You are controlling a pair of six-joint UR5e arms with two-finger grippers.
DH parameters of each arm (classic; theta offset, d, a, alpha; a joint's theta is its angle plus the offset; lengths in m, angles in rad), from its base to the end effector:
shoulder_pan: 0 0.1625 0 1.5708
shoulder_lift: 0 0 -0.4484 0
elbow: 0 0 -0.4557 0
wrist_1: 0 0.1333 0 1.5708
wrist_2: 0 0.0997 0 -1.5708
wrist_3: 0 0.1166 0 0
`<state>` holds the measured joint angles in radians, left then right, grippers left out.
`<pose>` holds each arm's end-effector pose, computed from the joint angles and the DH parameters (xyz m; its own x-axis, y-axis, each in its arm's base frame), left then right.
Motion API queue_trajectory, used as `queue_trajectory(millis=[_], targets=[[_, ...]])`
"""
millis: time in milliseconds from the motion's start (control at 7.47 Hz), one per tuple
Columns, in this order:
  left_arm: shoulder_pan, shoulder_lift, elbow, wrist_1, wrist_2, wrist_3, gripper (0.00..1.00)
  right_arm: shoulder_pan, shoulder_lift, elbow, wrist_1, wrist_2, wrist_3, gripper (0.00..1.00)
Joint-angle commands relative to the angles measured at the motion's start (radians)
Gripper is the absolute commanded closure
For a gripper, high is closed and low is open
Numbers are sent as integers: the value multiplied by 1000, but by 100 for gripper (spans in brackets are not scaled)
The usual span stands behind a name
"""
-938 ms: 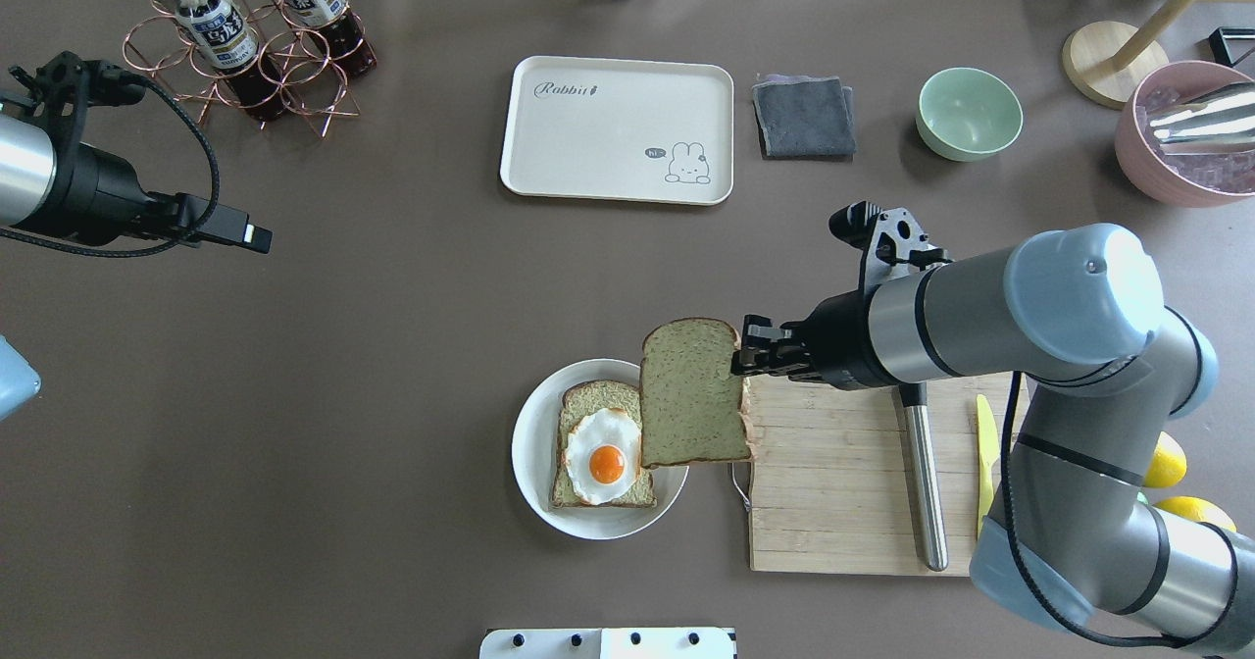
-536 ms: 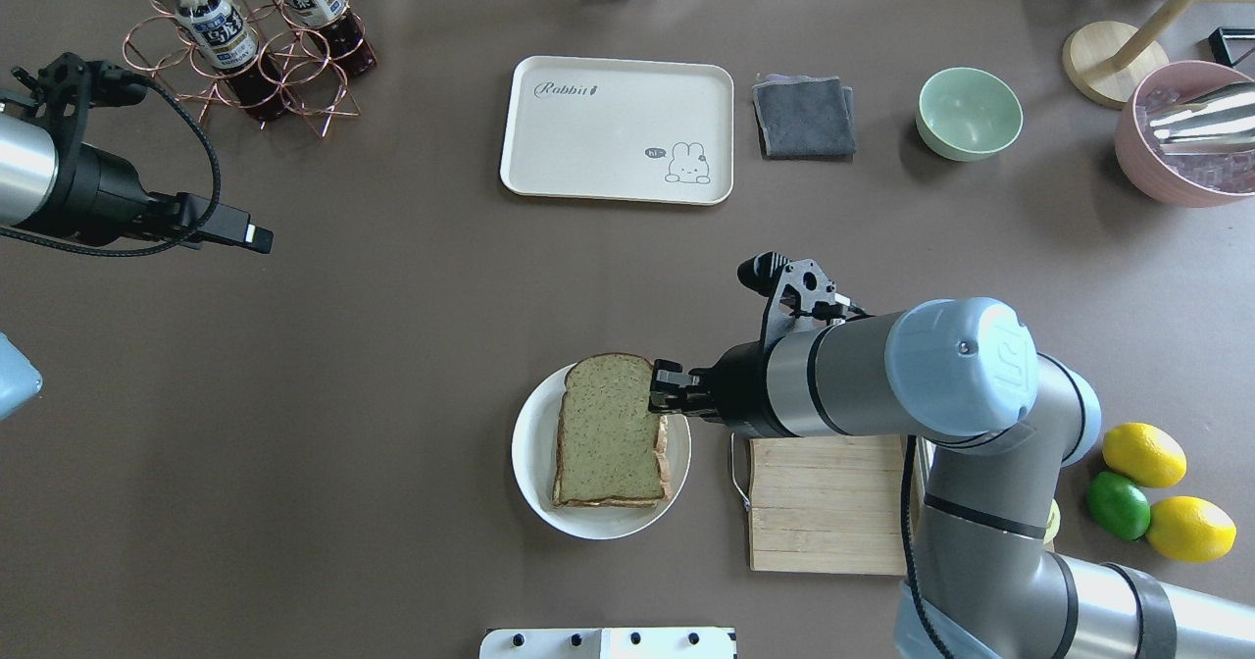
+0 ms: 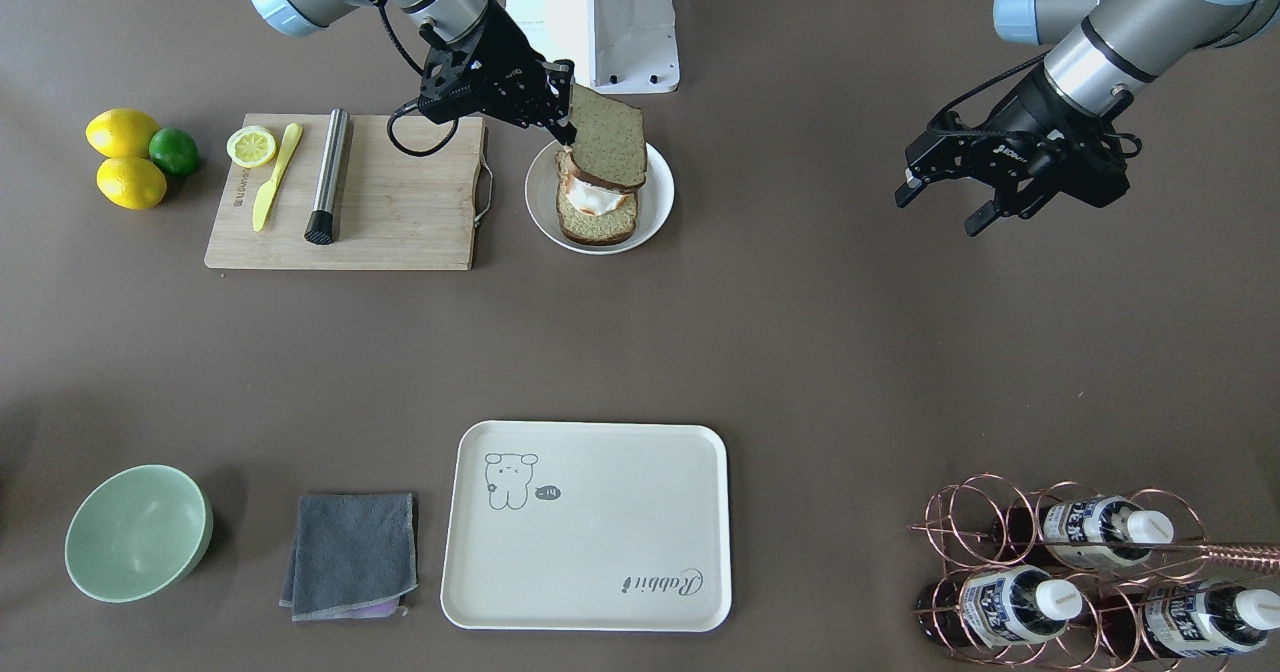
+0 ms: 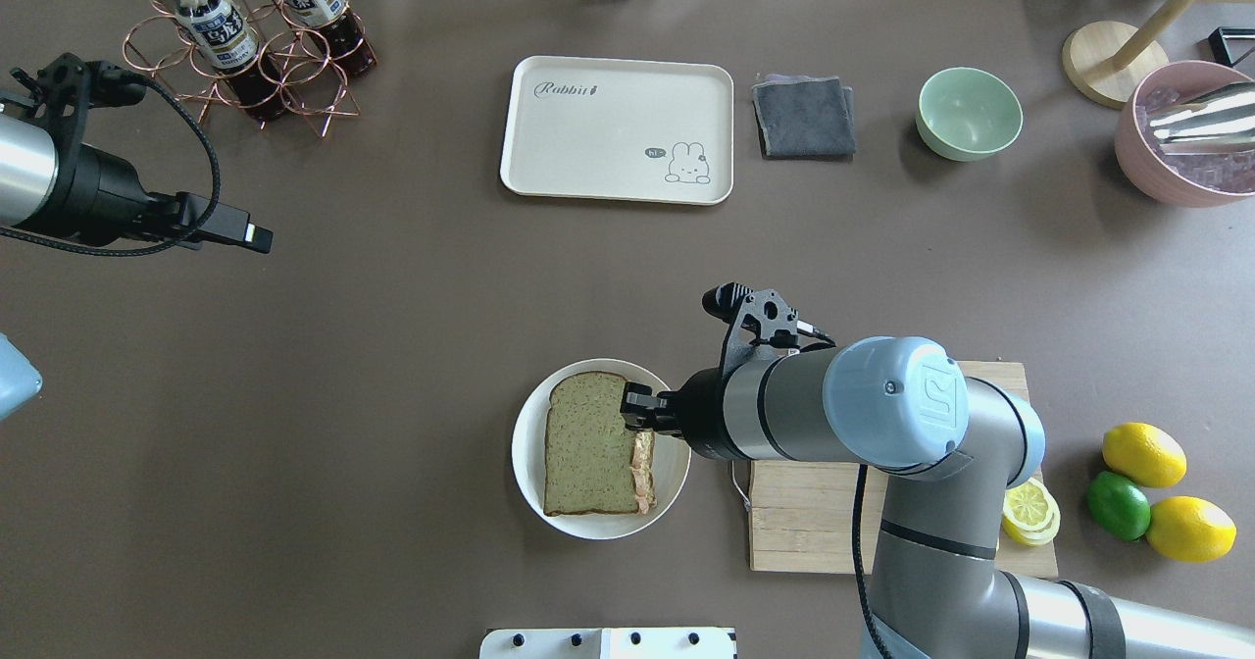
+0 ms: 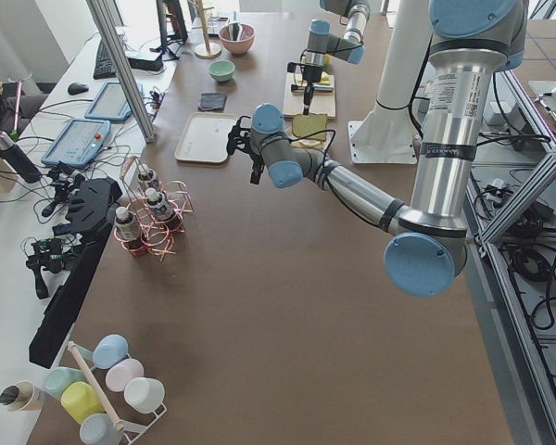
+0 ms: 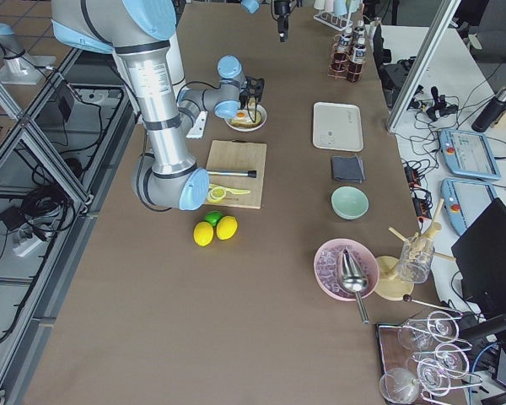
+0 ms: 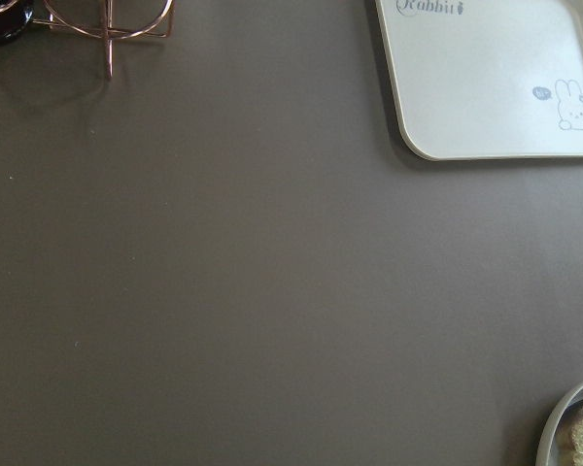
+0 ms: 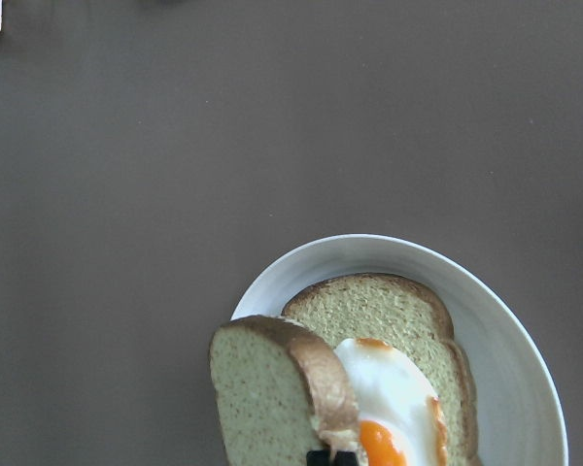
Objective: Make sandwich and place on tray
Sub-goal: 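Carry the bread slice over the egg toast and lower it, then release the bread slice onto the egg with the right gripper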
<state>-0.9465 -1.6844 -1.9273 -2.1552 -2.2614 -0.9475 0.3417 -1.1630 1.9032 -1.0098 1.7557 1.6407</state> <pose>0.2938 -0.5087 0.3593 0.4104 0.2002 -0.8897 0.0765 0.9646 0.2523 -0.5762 -0.3236 0.2012 0.2390 0.1579 0.9581 -0.1795 0.9769 -0.1162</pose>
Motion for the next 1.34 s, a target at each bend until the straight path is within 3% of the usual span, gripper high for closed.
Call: queue_trajectory(millis=[0,1205], targets=[[0,0,-1,0,2,1,2,-1,0,-27,0,-9,-1,100],[0,-1,4,2,6,3,2,-30,6,-90,0,-61,-7,100]])
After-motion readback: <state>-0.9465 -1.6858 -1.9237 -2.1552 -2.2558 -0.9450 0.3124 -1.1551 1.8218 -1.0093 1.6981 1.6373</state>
